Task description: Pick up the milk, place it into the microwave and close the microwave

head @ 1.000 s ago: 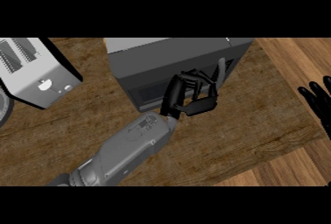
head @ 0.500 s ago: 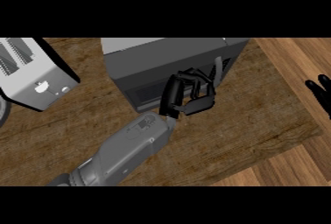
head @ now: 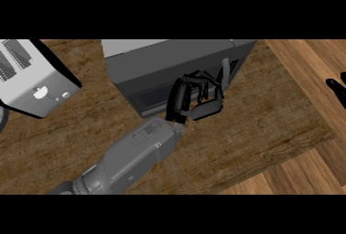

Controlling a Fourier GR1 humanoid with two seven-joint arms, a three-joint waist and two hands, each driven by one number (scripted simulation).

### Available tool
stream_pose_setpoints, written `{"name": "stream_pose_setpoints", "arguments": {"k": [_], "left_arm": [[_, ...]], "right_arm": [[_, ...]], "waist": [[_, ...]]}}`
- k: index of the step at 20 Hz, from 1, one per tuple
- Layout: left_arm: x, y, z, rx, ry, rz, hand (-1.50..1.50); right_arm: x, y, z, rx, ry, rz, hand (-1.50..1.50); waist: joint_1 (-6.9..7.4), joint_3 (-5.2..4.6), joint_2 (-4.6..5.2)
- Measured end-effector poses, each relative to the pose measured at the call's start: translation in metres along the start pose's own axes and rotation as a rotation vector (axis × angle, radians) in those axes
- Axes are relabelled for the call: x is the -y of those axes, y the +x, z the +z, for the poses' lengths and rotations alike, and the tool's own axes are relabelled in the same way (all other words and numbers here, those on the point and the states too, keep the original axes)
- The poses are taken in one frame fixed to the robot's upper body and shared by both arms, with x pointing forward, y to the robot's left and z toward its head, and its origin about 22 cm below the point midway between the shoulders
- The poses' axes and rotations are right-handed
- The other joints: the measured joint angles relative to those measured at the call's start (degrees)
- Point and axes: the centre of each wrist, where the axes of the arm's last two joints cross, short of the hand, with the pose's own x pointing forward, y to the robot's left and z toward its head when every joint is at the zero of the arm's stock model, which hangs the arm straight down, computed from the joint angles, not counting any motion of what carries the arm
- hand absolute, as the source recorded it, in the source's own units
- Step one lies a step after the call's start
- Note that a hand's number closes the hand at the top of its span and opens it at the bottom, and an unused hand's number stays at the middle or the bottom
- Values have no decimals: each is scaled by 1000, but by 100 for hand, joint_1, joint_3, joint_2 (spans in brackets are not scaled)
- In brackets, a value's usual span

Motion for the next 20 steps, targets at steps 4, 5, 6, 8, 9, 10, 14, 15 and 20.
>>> {"name": "stream_pose_setpoints", "arguments": {"k": [4,5,6,8,9,10,14,15,20], "left_arm": [[-1,-1,0,16,5,3,150],[-1,-2,0,17,6,5,150],[-1,-2,0,22,11,6,150],[-1,-3,1,28,17,6,150],[-1,-3,1,33,16,6,150],[-1,-3,1,36,17,5,150],[-1,-4,1,45,21,12,150],[-1,-4,0,49,21,14,150],[-1,-4,0,55,24,16,150]], "right_arm": [[2,5,-3,3,-1,-2,-150],[3,5,-3,3,1,-4,-150],[3,6,-3,1,3,-5,-150],[4,9,-5,-1,7,0,-150],[5,10,-5,-1,7,0,-150],[6,11,-6,-1,7,0,-150],[8,15,-7,-1,3,-1,-150],[8,15,-8,3,2,-2,-150],[10,20,-12,4,21,-10,-150]], "waist": [[-19,1,2],[-19,4,3],[-32,5,3],[-49,6,1],[-48,7,6],[-51,7,6],[-58,11,11],[-57,13,18],[-61,15,17]]}}
